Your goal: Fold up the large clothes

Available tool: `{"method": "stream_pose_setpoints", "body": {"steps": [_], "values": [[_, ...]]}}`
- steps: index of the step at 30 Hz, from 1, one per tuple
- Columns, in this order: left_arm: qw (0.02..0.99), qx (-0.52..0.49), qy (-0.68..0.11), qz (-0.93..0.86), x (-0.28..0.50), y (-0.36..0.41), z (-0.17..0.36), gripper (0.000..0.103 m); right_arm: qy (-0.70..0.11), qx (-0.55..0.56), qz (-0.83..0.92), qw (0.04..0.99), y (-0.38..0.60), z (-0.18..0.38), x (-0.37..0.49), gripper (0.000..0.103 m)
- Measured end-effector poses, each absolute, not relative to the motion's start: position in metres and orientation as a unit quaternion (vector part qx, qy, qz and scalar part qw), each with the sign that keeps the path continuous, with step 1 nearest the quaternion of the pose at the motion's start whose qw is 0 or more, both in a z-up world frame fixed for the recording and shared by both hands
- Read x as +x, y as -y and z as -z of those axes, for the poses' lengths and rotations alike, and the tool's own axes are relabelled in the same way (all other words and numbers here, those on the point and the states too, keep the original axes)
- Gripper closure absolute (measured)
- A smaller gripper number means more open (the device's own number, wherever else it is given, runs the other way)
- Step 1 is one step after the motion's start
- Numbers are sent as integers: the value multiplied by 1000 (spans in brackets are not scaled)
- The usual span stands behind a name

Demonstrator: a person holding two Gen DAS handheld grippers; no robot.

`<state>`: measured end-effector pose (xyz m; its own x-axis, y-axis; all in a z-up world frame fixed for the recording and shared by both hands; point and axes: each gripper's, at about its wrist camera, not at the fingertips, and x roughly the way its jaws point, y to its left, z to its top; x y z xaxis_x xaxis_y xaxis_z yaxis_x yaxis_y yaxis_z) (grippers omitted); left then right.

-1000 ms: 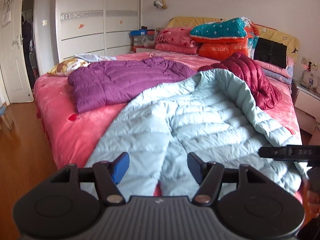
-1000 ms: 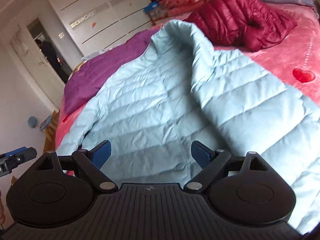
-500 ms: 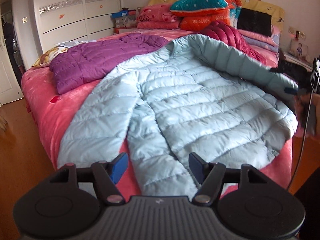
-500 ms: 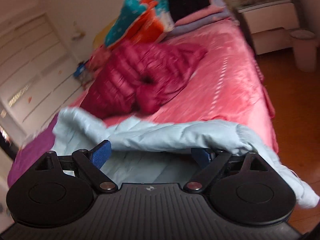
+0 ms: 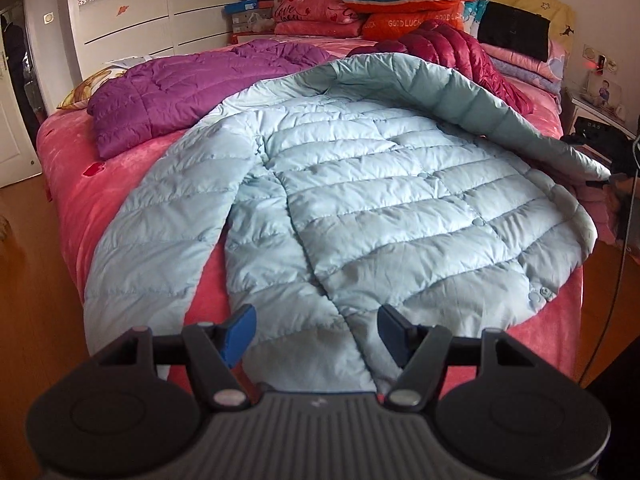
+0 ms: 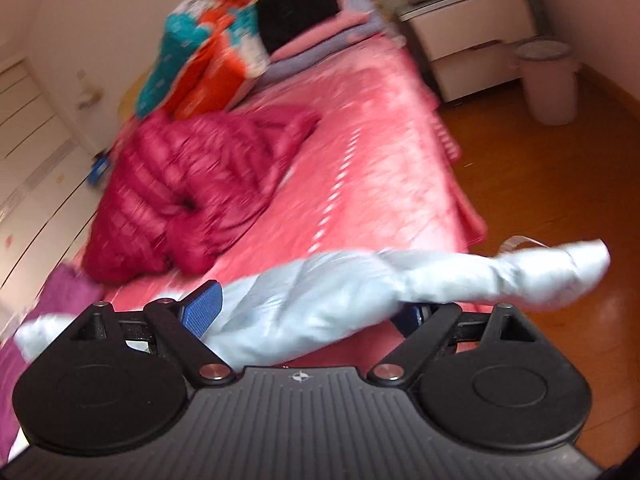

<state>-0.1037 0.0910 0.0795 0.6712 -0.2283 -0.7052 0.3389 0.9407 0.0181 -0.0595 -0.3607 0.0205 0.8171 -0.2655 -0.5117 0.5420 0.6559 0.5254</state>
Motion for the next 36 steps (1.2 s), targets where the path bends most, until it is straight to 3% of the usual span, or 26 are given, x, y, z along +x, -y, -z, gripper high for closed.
{"method": "stream_pose_setpoints", "body": {"steps": [11,17,33,36], "values": [[917,-12,-378,126,-87,-109,-67,36,-297,223,48,927,306,-32,-67,0],[914,-15,-390,113,-75,-112,-54,36,-341,142,66,927,286,-22,-56,0],[902,-77,-398,151,-59,-110,-35,27,-363,127,34,922,266,-9,-54,0],[901,-78,-397,159,-58,-106,-34,35,-361,119,32,924,257,-11,-59,12]]}}
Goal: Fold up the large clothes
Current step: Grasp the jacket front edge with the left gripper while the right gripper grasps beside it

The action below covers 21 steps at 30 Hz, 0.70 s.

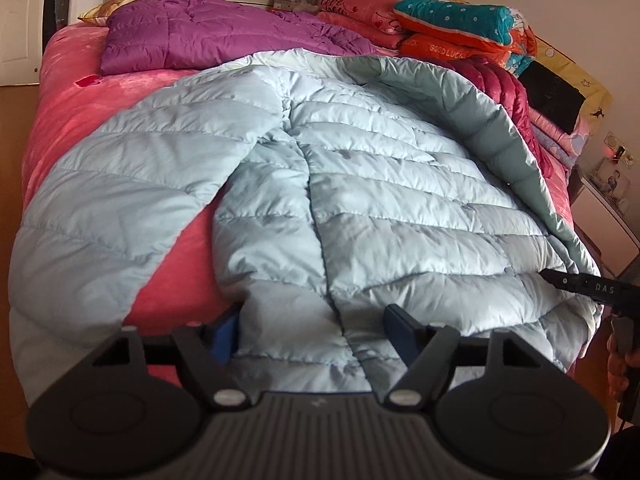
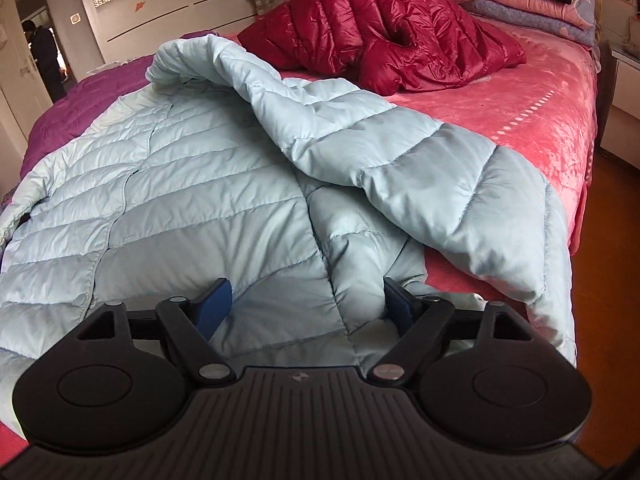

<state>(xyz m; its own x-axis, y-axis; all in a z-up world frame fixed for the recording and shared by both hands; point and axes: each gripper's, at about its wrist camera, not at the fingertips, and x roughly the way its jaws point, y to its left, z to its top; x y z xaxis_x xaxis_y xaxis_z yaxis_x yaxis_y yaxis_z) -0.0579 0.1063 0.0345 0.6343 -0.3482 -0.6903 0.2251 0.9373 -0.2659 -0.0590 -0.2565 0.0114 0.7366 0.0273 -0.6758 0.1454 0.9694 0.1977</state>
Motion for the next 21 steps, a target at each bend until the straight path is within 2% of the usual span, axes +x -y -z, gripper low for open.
{"method": "stream_pose_setpoints", "body": {"steps": [2,3,5,7,8,11,21], "values": [[899,-75,-397,166,-58,-104,-35,64,-361,122,30,924,251,-13,-62,35],[898,-74,-400,168,-57,-103,-35,70,-361,122,31,924,248,-14,-63,41],[896,-75,-403,170,-57,-102,-36,88,-362,117,34,924,241,-15,-64,55],[898,-73,-399,173,-59,-102,-38,95,-362,116,39,924,234,-17,-66,64],[899,-68,-396,174,-61,-102,-40,97,-363,119,41,923,231,-18,-66,71],[903,-62,-388,176,-66,-105,-46,99,-365,128,47,921,223,-22,-66,79],[904,-77,-381,178,-82,-130,-70,99,-383,174,41,906,205,-34,-86,82]]}}
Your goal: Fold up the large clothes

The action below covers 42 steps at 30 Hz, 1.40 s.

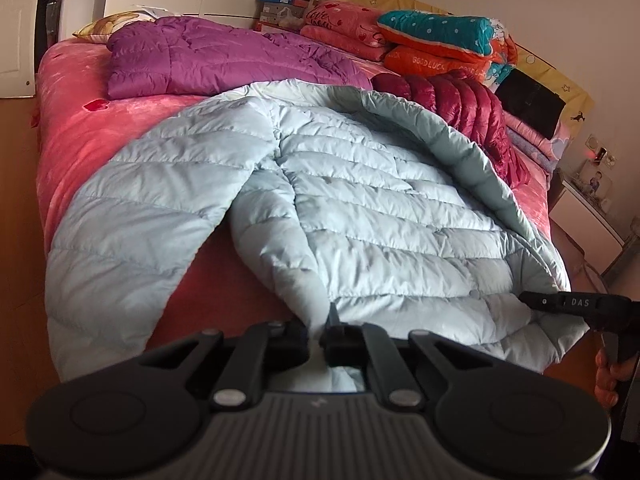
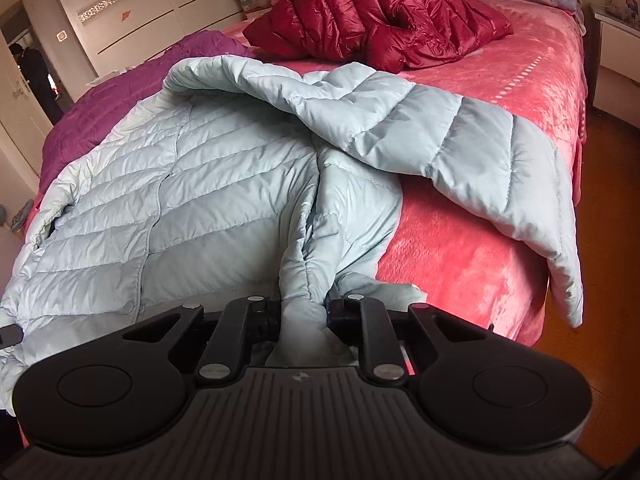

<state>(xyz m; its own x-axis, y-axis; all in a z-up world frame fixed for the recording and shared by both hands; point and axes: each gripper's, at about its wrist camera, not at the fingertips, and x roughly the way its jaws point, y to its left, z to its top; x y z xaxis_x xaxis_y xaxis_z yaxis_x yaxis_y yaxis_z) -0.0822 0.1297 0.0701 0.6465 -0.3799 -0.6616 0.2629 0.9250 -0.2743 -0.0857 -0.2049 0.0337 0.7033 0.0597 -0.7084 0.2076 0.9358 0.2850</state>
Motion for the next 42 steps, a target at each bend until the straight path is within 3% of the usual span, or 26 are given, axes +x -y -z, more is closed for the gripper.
{"method": "stream_pose_setpoints", "body": {"steps": [18,21,23,27,28,34,42], "values": [[888,-30,-417,191,-111,-132,-73,96,-423,182,54,886,201,-37,-112,80],[890,-28,-415,188,-111,-135,-78,91,-423,186,56,885,201,-37,-117,72],[893,-27,-409,184,-114,-137,-83,79,-423,187,61,884,203,-36,-120,64],[908,-13,-380,175,-124,-138,-102,65,-411,200,63,887,208,-40,-121,54],[913,-9,-370,173,-126,-138,-108,62,-407,200,65,889,208,-42,-122,46],[932,-10,-318,172,-126,-127,-152,52,-376,191,82,903,210,-55,-133,40],[944,-15,-263,198,-108,-94,-194,47,-302,207,91,926,228,-79,-153,21]]}}
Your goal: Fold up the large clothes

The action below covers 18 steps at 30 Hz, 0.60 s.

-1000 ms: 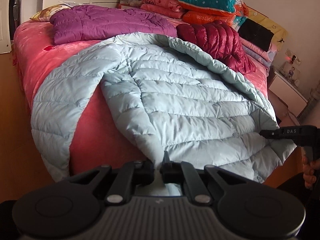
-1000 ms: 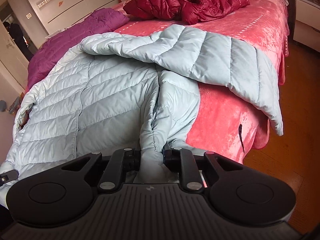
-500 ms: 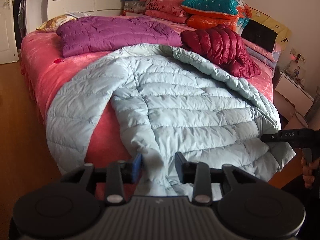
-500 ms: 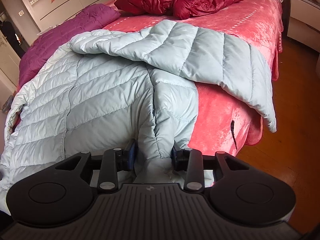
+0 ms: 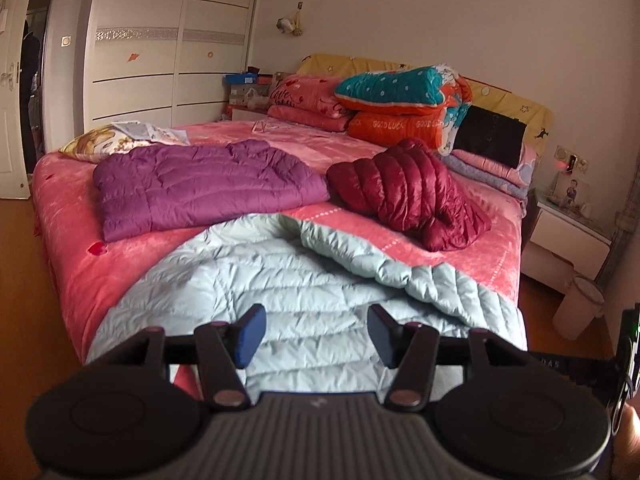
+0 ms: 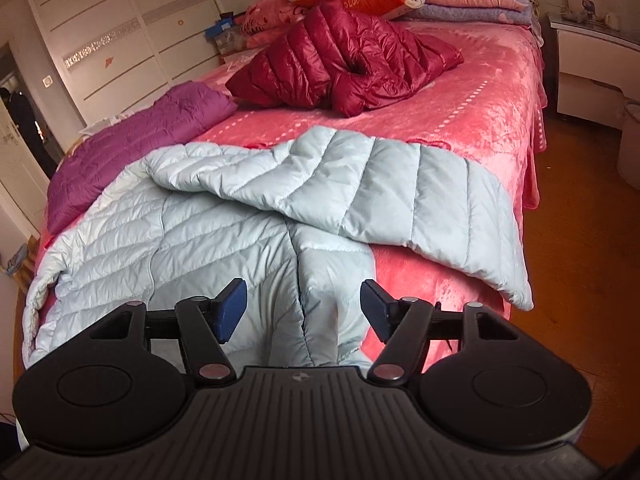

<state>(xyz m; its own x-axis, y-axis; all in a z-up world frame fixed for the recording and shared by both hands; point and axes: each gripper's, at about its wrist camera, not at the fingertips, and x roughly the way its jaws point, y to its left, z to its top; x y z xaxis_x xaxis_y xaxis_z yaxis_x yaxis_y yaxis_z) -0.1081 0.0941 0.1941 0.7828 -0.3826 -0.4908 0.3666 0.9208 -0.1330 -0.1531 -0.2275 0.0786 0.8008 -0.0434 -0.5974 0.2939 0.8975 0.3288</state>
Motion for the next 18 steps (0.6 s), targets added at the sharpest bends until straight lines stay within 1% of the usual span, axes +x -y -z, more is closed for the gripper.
{"method": "stream_pose_setpoints", "body": {"steps": [2,5,11,18], "values": [[946,-15,-252,203,-97,-84,-197,46,-291,215,96,927,232,-82,-155,13],[947,-19,-244,208,-76,-72,-192,44,-285,222,96,927,237,-85,-155,8],[949,-20,-251,190,-33,-57,-156,43,-289,224,93,926,233,-85,-130,6],[958,28,-235,164,8,-46,-118,43,-311,238,56,919,219,-75,-83,6]]}}
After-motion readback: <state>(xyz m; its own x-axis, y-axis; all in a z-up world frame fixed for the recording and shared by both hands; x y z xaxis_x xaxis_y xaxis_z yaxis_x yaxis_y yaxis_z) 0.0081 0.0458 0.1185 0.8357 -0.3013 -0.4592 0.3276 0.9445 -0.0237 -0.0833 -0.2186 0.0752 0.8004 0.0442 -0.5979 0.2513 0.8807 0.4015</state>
